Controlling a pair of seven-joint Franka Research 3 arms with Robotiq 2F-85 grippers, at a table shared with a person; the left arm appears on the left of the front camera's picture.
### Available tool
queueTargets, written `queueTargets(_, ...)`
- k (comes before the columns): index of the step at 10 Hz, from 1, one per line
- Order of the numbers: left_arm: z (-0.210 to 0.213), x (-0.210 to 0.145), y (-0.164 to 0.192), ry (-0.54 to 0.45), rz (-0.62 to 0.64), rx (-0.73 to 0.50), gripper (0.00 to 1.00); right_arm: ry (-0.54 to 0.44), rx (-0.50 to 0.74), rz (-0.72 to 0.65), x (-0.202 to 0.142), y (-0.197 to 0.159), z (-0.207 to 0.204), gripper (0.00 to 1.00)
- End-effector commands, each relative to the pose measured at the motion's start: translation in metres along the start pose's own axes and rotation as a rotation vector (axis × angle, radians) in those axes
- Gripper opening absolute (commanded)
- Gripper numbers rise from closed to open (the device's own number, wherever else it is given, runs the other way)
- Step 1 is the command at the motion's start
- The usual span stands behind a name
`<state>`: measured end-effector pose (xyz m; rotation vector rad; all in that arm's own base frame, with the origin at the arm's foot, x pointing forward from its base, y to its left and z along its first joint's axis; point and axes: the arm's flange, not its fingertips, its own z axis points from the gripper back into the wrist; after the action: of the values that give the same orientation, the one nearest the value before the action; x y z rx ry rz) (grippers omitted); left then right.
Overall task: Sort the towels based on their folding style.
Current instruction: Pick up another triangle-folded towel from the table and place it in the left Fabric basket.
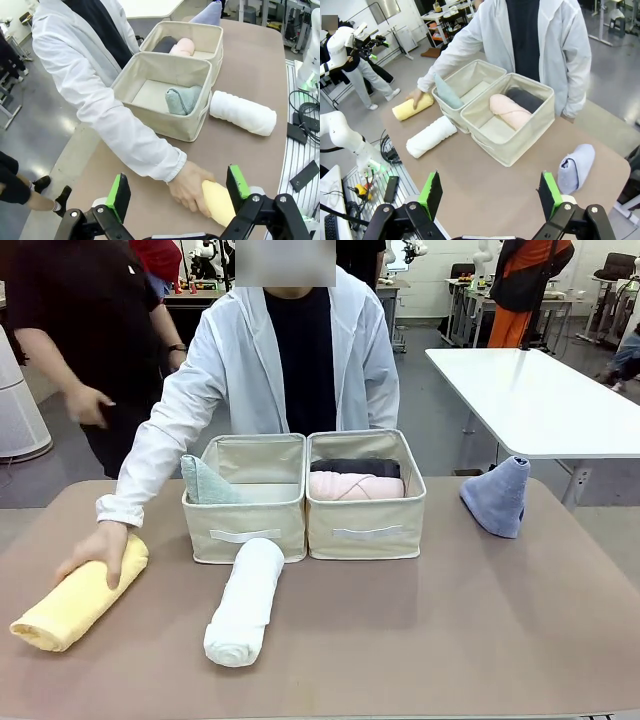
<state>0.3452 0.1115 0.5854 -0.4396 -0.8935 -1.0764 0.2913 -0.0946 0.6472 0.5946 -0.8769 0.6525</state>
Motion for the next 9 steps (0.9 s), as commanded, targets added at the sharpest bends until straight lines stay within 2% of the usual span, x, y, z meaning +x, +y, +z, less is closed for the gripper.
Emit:
queueTargets(1,0.0,-0.001,-0.001,-0.012,-0.002,-0.005,1.0,-0.019,0.019,0.01,0.0,-0.001,-0.003,1.0)
queueTargets(4,0.0,-0.001,-0.001,-0.012,-0.002,-0.005,1.0,0.0,0.0,0.0,0.0,0.0,0.0,1.0)
queueTargets(6,0.0,-0.001,-0.001,-0.012,-0.002,-0.005,1.0,0.199,-0.155,-0.05,0.036,-0.007,-0.022,1.0)
queueTargets(9,0.0,-0.001,-0.001,-0.012,-0.002,-0.005,1.0,0.399,-0.342,-0.182,0.082,-0.021,-0.07,1.0)
